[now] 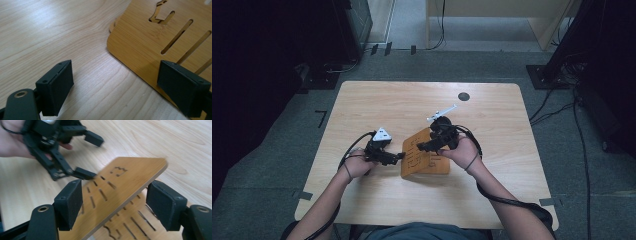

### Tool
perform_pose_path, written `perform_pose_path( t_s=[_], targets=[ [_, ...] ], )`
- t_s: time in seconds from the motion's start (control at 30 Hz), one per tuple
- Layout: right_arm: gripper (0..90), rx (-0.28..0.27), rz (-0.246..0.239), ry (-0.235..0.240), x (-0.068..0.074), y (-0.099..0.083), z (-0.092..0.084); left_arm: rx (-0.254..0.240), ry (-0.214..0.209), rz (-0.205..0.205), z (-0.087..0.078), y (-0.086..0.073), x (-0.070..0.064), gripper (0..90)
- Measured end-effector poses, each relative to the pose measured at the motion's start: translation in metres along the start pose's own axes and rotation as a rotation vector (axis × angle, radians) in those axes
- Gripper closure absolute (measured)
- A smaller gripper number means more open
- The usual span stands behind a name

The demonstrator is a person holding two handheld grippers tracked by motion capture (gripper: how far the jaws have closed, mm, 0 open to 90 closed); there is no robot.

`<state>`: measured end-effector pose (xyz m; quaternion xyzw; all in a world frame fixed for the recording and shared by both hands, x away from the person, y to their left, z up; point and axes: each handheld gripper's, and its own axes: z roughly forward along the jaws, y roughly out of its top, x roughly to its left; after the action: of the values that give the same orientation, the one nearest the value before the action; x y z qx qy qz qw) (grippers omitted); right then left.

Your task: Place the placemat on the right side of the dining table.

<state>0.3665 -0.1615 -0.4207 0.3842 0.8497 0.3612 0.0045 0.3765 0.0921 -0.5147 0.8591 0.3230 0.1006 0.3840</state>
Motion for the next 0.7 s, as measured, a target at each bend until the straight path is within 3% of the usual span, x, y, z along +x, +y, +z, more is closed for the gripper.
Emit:
perform_pose_path(
  t_s=[0.1,0.43,0.47,0.53,0.6,0.63,0.7],
  targets=[
    [32.0,0.009,0.005,0.022,0.008,0.003,-0.001,0.011,-0.011,0.032,0.003,0.001,-0.006,12.8],
    [41.6,0.060,0.026,0.020,0.016,0.004,0.010,0.006,-0.026,0.043,0.005,0.002,-0.012,13.0],
    [44.3,0.081,0.055,0.023,0.016,0.004,0.015,0.006,-0.026,0.046,0.005,0.002,-0.012,12.9],
    [46.5,0.090,0.064,0.024,0.015,0.004,0.018,0.002,-0.027,0.047,0.005,0.001,-0.012,12.9],
    [51.8,0.104,0.117,0.050,0.012,0.004,0.023,-0.002,-0.030,0.046,0.005,0.001,-0.011,12.9],
    [51.8,0.104,0.117,0.050,0.012,0.004,0.023,-0.002,-0.030,0.046,0.005,0.001,-0.011,13.0],
    [57.6,0.130,0.223,0.094,0.007,0.006,0.025,-0.003,-0.030,0.047,0.005,0.001,-0.011,13.0]
  ],
)
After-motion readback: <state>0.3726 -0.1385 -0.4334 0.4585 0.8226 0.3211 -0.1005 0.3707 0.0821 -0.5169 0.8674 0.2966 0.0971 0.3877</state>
